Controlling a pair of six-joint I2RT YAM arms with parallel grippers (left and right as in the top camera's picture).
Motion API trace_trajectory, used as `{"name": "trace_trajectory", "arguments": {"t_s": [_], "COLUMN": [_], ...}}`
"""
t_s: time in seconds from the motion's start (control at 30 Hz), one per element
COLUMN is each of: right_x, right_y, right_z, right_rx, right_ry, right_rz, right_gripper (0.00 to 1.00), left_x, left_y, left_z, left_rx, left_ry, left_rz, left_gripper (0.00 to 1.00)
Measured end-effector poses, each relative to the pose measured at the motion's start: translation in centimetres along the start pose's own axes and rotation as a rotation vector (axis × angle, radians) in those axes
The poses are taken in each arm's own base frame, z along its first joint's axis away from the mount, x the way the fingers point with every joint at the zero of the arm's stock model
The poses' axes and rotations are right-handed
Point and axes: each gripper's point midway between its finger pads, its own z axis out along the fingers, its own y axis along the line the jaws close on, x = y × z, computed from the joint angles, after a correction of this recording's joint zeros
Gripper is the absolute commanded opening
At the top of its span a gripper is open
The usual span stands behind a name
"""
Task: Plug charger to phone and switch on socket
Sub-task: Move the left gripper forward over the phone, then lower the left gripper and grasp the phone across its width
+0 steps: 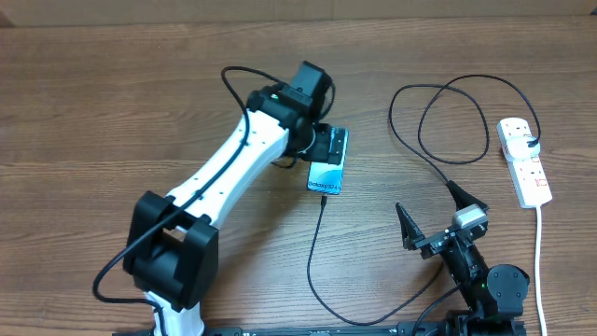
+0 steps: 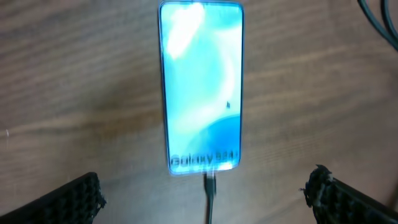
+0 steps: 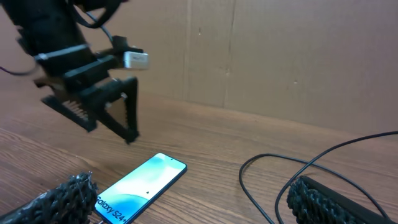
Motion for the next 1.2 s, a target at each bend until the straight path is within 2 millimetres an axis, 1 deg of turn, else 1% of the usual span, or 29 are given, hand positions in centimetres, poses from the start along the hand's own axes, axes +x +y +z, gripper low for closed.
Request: {"name": "trace_trajectory", "arguments": {"t_s": [0.07,0.13,0.23,0.4,0.43,0.47,0.5,0.57,0.6,0.67,0.73,0.87,1.03,1.13,1.2], "right_x": [0.0,0.0,0.0,0.0,0.0,0.0,0.0,0.0,0.0,0.0,0.0,0.0,0.0,0.0,0.0], "right_y": [0.0,0.0,0.0,0.0,0.0,0.0,0.0,0.0,0.0,0.0,0.0,0.0,0.0,0.0,0.0], "right_z": [0.0,0.0,0.0,0.0,0.0,0.0,0.0,0.0,0.0,0.0,0.0,0.0,0.0,0.0,0.0], "right_rx": [0.0,0.0,0.0,0.0,0.0,0.0,0.0,0.0,0.0,0.0,0.0,0.0,0.0,0.0,0.0], "right_ry": [0.0,0.0,0.0,0.0,0.0,0.0,0.0,0.0,0.0,0.0,-0.001,0.0,0.0,0.0,0.0], "right_rz": [0.0,-0.001,0.0,0.0,-0.001,0.0,0.0,0.0,0.0,0.0,0.0,-0.001,0.0,0.0,0.0], "right_gripper": [1.0,1.0,1.0,1.0,1.0,1.0,1.0,1.0,1.0,1.0,1.0,1.0,1.0,1.0,1.0], "left_x": [-0.4,-0.5,-0.6,-0.2,-0.1,0.2,0.1,-0.2,-0.3,-0.4,-0.3,-0.2,0.2,0.8,1.0], "left_y": [-0.5,-0.9,-1.1,-0.3,-0.1,0.1,0.5,0.6,0.7,1.0,1.4,1.5,1.8,2.5,3.0], "left_z": [1.1,2.6,4.8,8.8,9.3,10.0,10.4,10.5,10.5,10.6,10.6,10.5,10.3,10.1,9.9], "left_rx": [-0.016,-0.032,-0.061,-0.101,-0.108,-0.117,-0.136,-0.145,-0.155,-0.176,-0.199,-0.217,-0.23,-0.247,-0.253], "left_ry": [-0.021,-0.027,-0.029,-0.001,0.005,0.017,0.014,0.004,0.001,0.0,0.004,0.006,0.027,0.055,0.07], "left_rz": [0.013,0.027,0.04,0.04,0.037,0.036,0.037,0.038,0.042,0.048,0.057,0.062,0.041,0.006,-0.022], "left_gripper": [1.0,1.0,1.0,1.0,1.0,0.99,0.95,0.87,0.78,0.73,0.71,0.69,0.7,0.71,0.73]}}
